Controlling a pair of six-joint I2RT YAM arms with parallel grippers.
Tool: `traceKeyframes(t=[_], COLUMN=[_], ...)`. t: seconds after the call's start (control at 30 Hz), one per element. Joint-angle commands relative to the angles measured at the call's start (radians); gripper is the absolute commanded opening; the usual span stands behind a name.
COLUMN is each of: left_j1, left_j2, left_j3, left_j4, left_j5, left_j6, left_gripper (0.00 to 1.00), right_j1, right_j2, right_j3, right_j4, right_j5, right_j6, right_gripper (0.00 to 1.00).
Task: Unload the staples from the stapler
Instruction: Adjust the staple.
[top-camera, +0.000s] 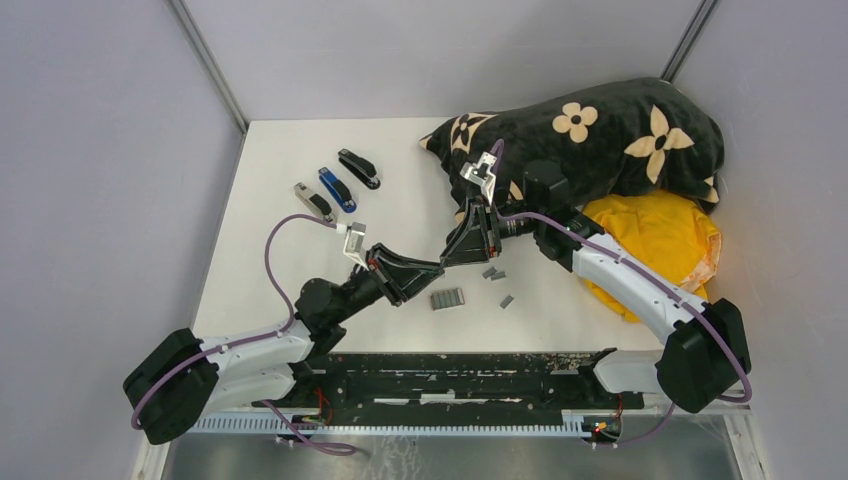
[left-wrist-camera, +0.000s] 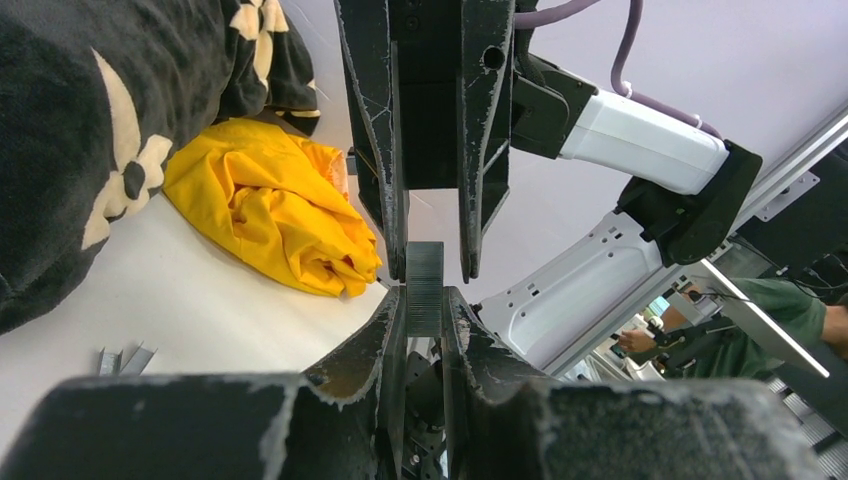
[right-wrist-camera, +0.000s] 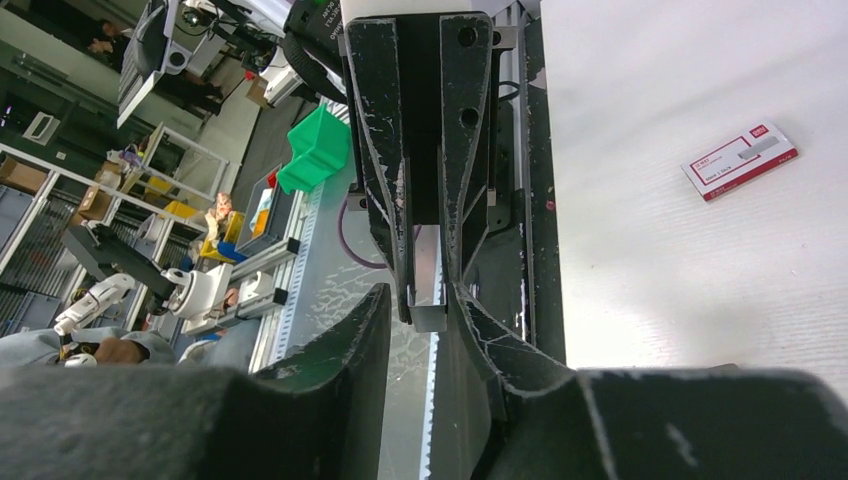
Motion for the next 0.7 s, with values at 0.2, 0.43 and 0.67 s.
traceKeyframes(t=[0.2,0.43,0.67], left_j1=[0.003,0.003,0.004], left_j2=[-0.011,-0.037,-0.330], left_j3=[0.001,-0.023,-0.032], left_j4=[0.053,0.040,-0.466], left_j5=[0.012,0.009,-0.102], left_j6=[-0.026,-0.024,0.152], left_gripper=[0.19,0.51,0.67], right_j1=[0.011,0.010,0.003], right_j2=[-0.005,-0.006,-0.007], right_j3=[0.028,0.052,0.104], right_j4=[-0.001,-0.094,-0.330], right_j5=[-0.030,-0.009,0.067], right_j6=[-0.040,-0.117,-0.332], right_gripper=[0.21,0.18,0.19])
